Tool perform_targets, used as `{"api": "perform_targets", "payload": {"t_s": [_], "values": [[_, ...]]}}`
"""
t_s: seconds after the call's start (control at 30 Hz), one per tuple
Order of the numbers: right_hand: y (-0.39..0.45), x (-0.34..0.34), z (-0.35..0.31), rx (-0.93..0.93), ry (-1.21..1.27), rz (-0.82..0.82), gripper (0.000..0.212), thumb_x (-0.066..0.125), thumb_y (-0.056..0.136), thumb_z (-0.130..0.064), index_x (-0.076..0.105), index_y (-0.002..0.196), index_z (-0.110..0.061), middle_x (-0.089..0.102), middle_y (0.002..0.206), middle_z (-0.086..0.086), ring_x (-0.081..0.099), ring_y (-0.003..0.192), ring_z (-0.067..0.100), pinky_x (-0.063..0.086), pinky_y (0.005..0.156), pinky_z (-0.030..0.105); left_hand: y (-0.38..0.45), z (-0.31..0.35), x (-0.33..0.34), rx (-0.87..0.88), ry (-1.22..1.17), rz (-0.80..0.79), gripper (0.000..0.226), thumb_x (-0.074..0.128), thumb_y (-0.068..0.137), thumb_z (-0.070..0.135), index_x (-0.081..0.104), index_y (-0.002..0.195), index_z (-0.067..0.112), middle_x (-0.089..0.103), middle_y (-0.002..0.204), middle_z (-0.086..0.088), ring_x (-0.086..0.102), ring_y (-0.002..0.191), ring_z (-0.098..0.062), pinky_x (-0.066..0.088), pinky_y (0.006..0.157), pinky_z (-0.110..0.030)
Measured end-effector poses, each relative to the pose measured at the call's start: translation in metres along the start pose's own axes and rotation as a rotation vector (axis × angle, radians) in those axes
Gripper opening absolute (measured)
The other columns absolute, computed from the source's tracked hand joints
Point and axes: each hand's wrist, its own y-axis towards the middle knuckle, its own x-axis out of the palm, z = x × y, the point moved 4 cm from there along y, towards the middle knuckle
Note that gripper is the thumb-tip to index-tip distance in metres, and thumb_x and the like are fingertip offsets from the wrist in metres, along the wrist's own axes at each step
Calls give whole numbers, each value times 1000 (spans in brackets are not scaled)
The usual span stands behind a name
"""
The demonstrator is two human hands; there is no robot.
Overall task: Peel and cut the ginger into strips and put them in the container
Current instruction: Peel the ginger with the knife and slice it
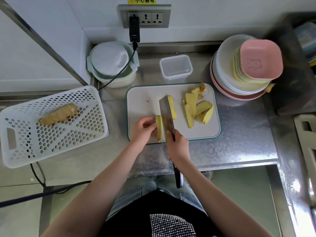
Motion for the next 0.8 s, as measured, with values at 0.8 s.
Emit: {"api": "perform_targets", "payload": {"t_s": [0.8], "values": [[1, -14, 2, 25, -44, 75, 29, 42, 101, -31, 57, 93, -8, 61, 79, 6, 58, 73, 22, 44, 63, 33, 2, 22, 10, 453, 839, -222, 46, 76, 75, 25, 48, 111, 13, 43, 110, -3, 56, 84, -24, 50, 74, -40]]}}
